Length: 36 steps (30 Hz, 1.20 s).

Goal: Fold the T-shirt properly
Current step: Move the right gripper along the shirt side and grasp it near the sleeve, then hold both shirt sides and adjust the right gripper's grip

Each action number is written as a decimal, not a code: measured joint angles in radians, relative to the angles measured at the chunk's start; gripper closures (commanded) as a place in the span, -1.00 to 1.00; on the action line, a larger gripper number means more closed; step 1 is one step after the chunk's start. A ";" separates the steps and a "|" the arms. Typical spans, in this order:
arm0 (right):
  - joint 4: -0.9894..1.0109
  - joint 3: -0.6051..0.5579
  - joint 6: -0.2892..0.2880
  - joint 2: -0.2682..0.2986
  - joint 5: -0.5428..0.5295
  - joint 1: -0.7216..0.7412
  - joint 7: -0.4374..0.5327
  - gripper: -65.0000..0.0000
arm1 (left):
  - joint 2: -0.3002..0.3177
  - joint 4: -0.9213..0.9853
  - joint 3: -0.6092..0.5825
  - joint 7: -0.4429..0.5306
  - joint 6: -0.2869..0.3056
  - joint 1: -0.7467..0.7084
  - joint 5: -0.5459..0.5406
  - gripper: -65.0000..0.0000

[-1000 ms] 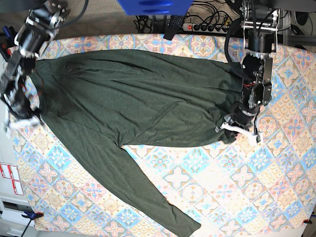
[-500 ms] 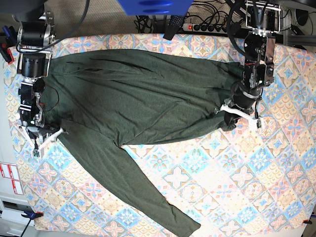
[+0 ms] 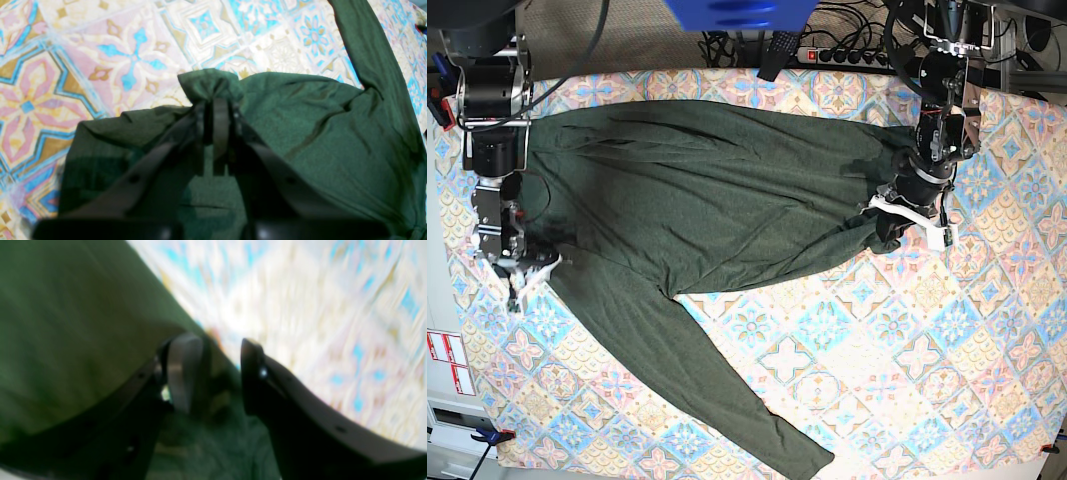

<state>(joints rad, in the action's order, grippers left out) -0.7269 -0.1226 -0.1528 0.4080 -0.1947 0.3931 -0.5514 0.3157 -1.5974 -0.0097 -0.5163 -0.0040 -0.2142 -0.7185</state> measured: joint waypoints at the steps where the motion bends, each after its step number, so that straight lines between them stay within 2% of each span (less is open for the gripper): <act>1: 0.017 -0.008 0.000 0.000 0.000 0.000 0.020 0.28 | 0.000 0.000 0.000 0.002 0.000 -0.003 0.000 1.00; 11: 0.121 -0.042 -0.005 0.000 -0.016 0.020 0.135 0.28 | 0.000 0.000 0.000 0.002 0.000 -0.015 -0.001 1.00; 20: 0.165 -0.099 -0.010 0.001 -0.014 0.056 0.143 0.30 | 0.000 0.000 0.001 0.004 0.000 -0.016 0.000 1.00; 21: 0.165 -0.102 -0.034 0.003 -0.011 0.057 0.144 0.30 | 0.000 0.000 0.001 0.004 0.000 -0.017 0.000 1.00; 23: 0.165 -0.096 -0.124 0.011 -0.013 0.058 0.128 0.39 | 0.000 0.000 0.001 0.004 0.000 -0.016 0.000 1.00; 25: 0.164 -0.094 -0.189 0.011 -0.015 0.058 0.114 0.61 | 0.001 0.000 0.001 0.004 0.000 -0.016 0.000 1.00; 28: 0.162 -0.094 -0.235 0.010 -0.014 0.058 0.114 1.00 | 0.019 0.000 -0.002 0.001 0.000 -0.017 0.000 1.00; 32: 0.162 -0.078 -0.244 0.008 -0.013 0.058 0.111 0.99 | 0.028 0.000 0.001 0.004 0.000 -0.016 0.000 1.00; 36: 0.138 0.084 -0.267 -0.005 -0.014 0.030 0.082 0.99 | 0.025 0.000 0.000 0.004 0.000 -0.016 0.000 1.00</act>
<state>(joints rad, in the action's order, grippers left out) -0.5888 -0.0387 -0.4194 0.4034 -0.2089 0.4232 -0.4690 0.3408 -1.5974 -0.0097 -0.5125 -0.0040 -0.2306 -0.7185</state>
